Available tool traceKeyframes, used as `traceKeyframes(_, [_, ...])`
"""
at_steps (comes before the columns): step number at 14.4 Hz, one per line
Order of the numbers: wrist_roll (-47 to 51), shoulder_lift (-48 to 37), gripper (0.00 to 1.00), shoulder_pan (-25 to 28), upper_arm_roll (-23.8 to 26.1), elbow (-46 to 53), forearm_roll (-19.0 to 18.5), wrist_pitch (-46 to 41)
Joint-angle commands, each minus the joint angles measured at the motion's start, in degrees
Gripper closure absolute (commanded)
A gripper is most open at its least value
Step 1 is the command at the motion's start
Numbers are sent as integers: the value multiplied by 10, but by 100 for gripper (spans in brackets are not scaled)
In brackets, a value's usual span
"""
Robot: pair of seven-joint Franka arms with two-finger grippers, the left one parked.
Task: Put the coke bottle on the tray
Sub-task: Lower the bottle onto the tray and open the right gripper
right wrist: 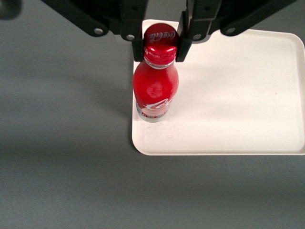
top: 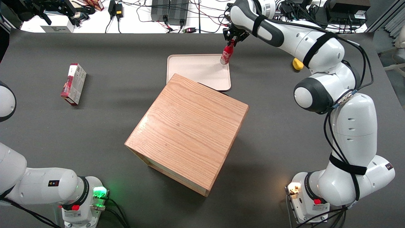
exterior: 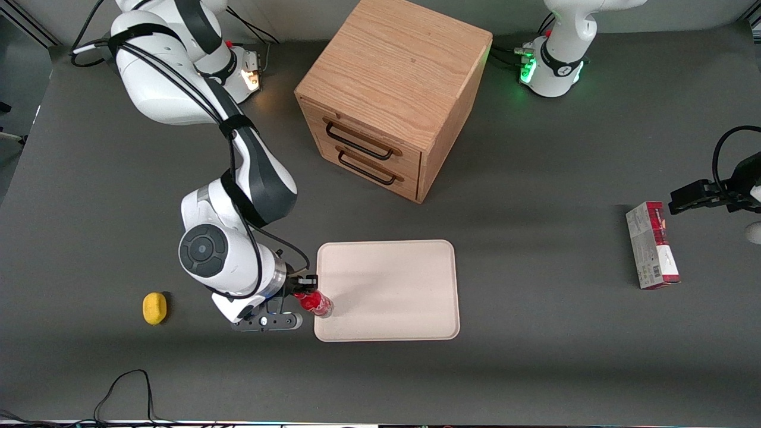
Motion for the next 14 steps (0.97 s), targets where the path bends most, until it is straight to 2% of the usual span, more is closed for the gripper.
traceKeyframes(1, [30,15,100,5,1,27,-14,1])
traceKeyframes(6, [50,27,100,19,-1,24,-26,17])
traceKeyframes(7, [50,29,94,20,-1,24,-32,17])
traceKeyframes(8, [49,30,79,20,0,24,-32,20])
traceKeyframes(9, [49,31,45,20,0,23,-32,20])
traceKeyframes(10, [49,31,2,20,0,23,-32,21])
traceKeyframes(14, [50,30,0,20,0,23,-32,21])
